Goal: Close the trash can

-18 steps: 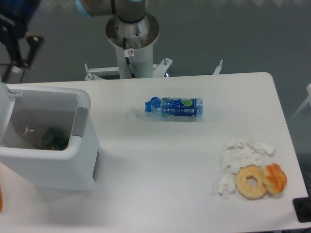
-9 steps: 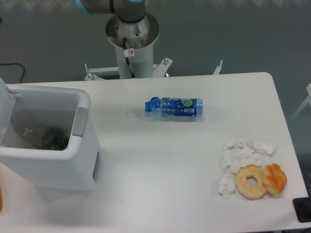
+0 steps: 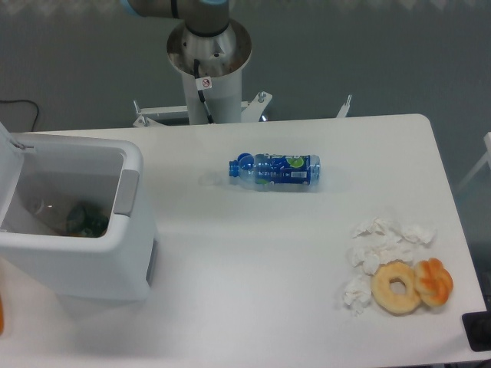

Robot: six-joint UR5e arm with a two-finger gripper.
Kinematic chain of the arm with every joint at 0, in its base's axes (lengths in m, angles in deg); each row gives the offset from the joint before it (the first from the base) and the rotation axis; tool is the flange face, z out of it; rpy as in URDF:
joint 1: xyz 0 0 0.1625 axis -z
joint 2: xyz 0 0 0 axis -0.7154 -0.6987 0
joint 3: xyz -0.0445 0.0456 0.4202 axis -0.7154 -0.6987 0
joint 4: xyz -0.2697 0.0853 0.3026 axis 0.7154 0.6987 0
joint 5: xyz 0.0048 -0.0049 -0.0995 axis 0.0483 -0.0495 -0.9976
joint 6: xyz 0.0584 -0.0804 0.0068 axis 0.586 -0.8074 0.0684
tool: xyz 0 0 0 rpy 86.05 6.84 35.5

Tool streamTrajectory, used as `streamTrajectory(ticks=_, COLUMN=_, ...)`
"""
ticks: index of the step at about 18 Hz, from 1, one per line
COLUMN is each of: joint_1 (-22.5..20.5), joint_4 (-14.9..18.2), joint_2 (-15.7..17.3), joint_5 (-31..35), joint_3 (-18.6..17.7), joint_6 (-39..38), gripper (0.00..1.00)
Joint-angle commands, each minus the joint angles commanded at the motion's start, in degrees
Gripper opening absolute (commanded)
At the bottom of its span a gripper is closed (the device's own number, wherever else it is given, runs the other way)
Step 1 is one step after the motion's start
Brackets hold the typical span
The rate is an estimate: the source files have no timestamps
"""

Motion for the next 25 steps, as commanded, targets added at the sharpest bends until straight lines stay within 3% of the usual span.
streamTrajectory(ticks=13, joint_1=-0.2, joint_4=0.1, joint_2=-1.8, joint_5=0.4, joint_3=-0.1, joint_6=2.2, gripper=1.0)
streamTrajectory(ticks=18, joint_1=-2.7, joint_4=0.2, joint_2=-1.2, joint_5=0.7, joint_3=-1.1, joint_6=7.9, gripper=1.0)
streamTrajectory(ticks=25, joint_1=-6.2, joint_4=0.3, joint_2=0.6, joint_5=0.9, joint_3=-1.9, joint_6=8.6, gripper=1.0)
